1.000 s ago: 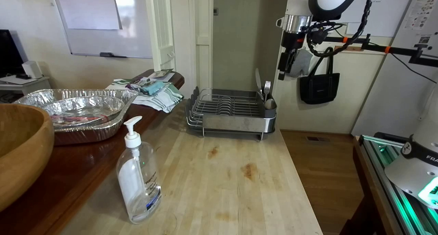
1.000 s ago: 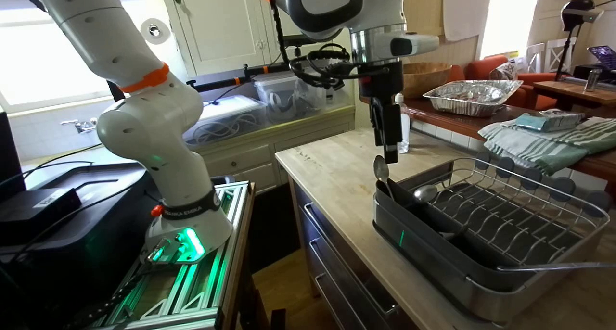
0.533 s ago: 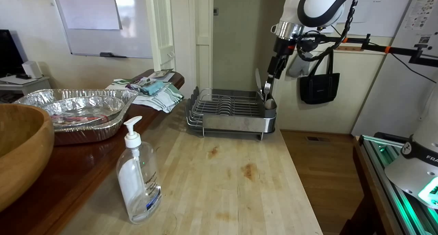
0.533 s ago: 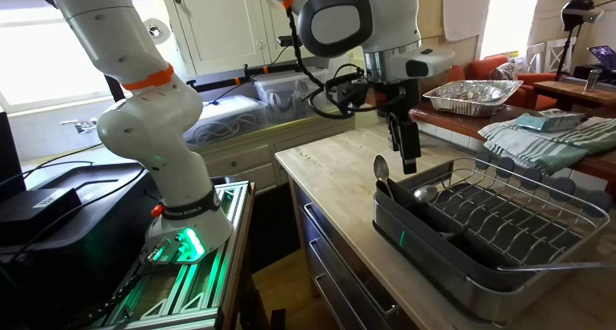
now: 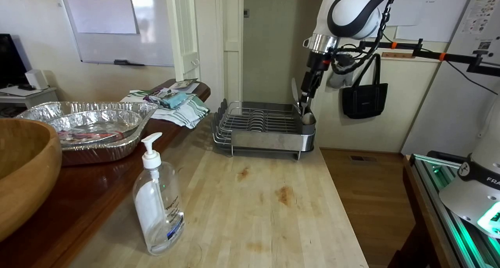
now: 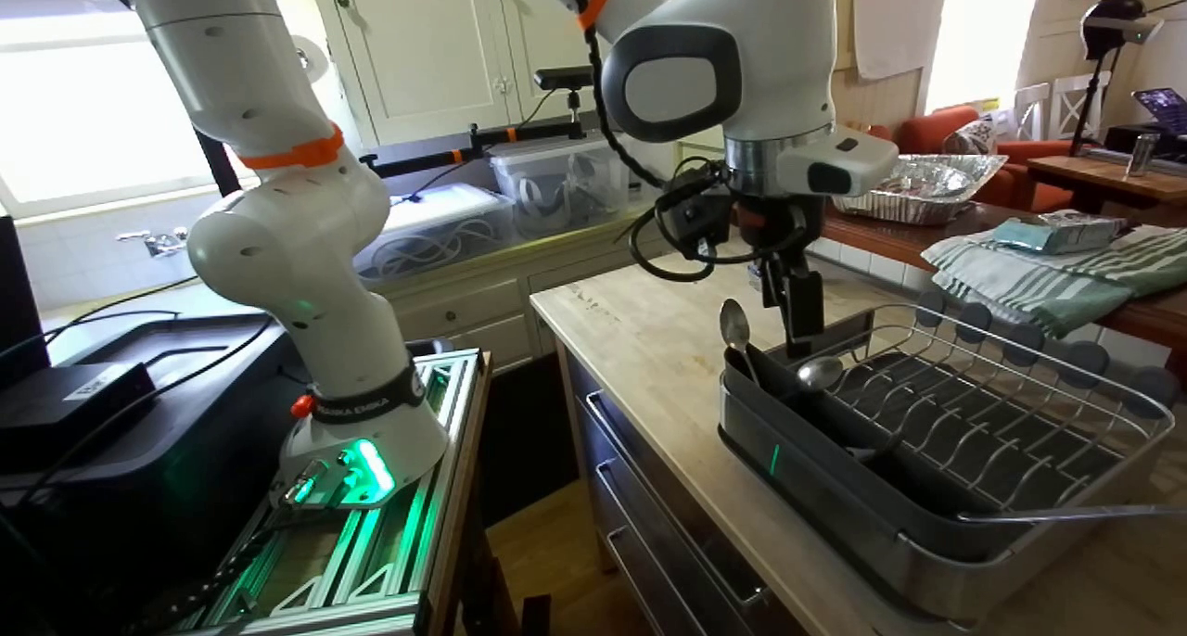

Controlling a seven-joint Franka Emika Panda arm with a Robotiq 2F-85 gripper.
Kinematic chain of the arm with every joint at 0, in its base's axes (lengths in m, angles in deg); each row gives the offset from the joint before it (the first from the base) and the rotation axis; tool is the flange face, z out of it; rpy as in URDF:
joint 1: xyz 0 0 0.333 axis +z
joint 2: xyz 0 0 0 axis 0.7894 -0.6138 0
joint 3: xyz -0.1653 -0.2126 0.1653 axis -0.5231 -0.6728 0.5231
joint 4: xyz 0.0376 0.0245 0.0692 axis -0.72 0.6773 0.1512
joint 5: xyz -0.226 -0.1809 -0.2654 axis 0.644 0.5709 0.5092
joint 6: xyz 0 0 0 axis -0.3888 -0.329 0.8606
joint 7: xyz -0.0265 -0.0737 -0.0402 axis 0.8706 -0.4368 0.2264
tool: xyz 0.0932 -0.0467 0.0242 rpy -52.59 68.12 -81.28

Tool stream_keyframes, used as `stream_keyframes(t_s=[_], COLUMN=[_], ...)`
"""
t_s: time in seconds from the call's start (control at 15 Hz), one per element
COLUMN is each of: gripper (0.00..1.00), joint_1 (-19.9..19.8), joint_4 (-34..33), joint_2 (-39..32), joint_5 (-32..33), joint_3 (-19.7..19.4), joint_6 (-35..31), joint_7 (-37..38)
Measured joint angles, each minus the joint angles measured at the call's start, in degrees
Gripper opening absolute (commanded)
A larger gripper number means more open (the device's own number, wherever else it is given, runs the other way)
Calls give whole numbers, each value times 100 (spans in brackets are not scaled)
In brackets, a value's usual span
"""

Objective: Put the spoon on the top of the drawer

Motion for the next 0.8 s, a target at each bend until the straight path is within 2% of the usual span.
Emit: stream_keyframes(t_s=[0.27, 0.8], gripper=[100, 100], joint_1=[71, 223], joint_4=[-47, -120], joint_2=[-134, -173], joint_5=[-112, -112], joint_3=[47, 217], joint_6=[196, 322], joint_7=[-360, -522])
